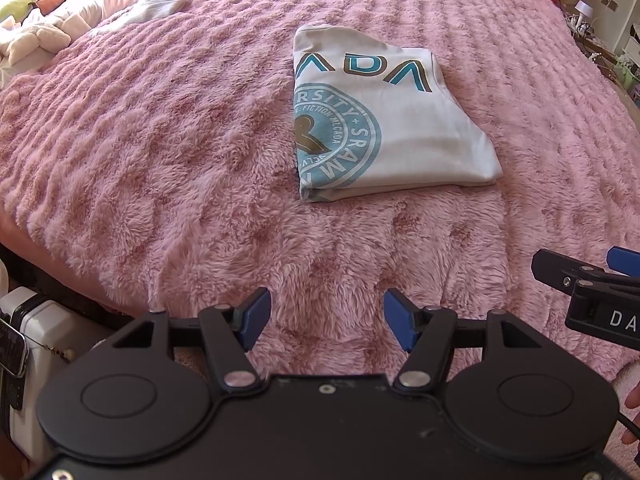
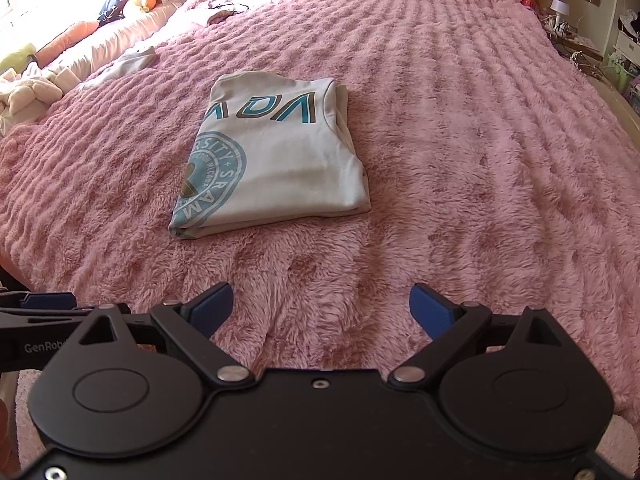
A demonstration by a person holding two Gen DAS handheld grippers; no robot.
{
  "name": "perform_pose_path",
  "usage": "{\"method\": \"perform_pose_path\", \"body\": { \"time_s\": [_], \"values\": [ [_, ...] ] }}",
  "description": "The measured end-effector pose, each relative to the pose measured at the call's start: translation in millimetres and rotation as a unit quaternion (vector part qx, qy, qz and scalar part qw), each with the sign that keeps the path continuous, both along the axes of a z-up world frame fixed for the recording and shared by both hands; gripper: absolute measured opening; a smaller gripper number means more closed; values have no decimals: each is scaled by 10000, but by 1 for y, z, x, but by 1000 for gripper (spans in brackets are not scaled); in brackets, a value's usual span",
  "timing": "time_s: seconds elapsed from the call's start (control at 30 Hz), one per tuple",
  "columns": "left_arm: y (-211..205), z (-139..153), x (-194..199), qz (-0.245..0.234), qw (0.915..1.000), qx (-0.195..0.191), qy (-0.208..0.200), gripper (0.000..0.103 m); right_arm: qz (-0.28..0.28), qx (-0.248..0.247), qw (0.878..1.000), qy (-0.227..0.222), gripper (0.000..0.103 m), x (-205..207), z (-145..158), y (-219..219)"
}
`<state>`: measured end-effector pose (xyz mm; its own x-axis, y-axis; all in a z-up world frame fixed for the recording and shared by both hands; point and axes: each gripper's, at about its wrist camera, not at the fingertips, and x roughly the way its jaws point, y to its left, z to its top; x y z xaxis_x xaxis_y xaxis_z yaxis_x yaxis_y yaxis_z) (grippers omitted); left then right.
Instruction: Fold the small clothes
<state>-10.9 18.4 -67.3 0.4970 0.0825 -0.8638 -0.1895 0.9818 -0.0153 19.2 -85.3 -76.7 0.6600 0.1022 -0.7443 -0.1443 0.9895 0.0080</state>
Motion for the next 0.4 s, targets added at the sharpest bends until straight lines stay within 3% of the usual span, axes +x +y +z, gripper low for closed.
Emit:
{"method": "perform_pose_path", "body": {
  "time_s": [0.4],
  "values": [
    [1,-1,3,-54,10000,-37,14,64,-17,-12,10000,5,96,1,0,-1]
  ]
}}
